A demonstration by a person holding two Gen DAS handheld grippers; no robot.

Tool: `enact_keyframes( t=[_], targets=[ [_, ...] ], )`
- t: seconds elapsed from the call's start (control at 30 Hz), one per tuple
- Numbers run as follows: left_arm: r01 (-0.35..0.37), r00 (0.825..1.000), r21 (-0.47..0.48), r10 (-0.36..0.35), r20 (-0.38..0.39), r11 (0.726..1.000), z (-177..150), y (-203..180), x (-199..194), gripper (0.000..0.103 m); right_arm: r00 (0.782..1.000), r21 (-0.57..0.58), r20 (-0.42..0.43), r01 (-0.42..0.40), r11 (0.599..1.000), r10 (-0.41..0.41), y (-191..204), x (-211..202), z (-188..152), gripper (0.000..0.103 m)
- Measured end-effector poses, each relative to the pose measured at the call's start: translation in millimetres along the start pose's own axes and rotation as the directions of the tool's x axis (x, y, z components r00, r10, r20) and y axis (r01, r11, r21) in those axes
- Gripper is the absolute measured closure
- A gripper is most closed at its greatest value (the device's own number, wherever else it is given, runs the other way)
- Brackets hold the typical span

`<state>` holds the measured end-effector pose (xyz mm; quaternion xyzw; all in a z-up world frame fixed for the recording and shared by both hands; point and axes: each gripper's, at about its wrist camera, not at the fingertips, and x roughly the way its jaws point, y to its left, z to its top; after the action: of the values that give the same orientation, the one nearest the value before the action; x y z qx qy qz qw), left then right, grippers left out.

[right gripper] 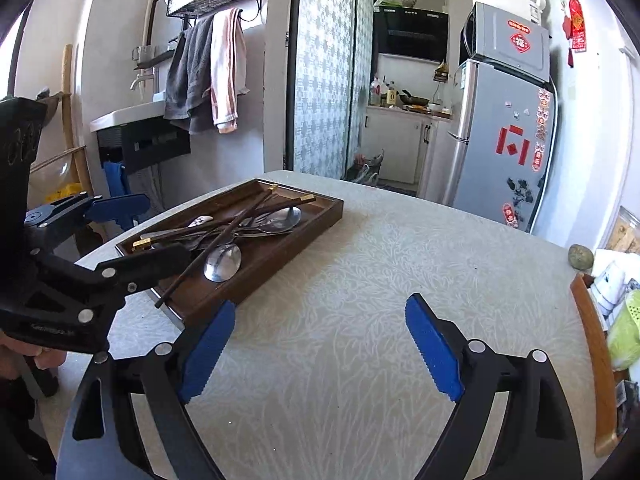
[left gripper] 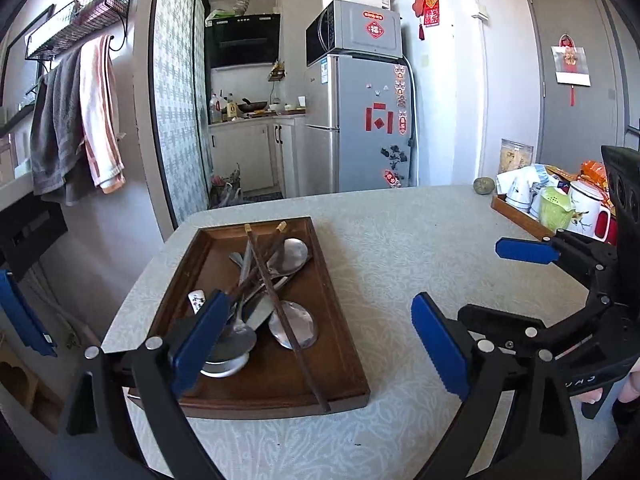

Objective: Organize utensils

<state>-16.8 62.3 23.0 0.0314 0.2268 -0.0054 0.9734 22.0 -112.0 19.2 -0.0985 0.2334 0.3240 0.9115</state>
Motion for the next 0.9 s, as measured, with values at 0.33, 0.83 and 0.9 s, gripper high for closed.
enact_keyframes(
  t=[0.33,0.83,0.9],
  targets=[
    [-0.046,0.999,-0.004,0.046,0.011,0.999,-5.3,29.3,-9.0,0.007,0.999,0.069,0.024,-0.028,0.997,0.027,-13.8,-3.2,-1.8,0.011],
    [-0.005,1.000,0.021,0.005,0.016,1.000,-13.3,40.7,-8.9,0.003,0.999,0.029,0.046,-0.031,0.999,0.030,-4.5,-6.9,-1.6,0.005],
    [-0.007,1.000,0.041,0.006,0.019,0.999,-13.9,36.4,-9.6,0.003,0.999,0.028,0.044,-0.029,0.999,0.028,-3.9,-6.5,-1.6,0.004]
  ],
)
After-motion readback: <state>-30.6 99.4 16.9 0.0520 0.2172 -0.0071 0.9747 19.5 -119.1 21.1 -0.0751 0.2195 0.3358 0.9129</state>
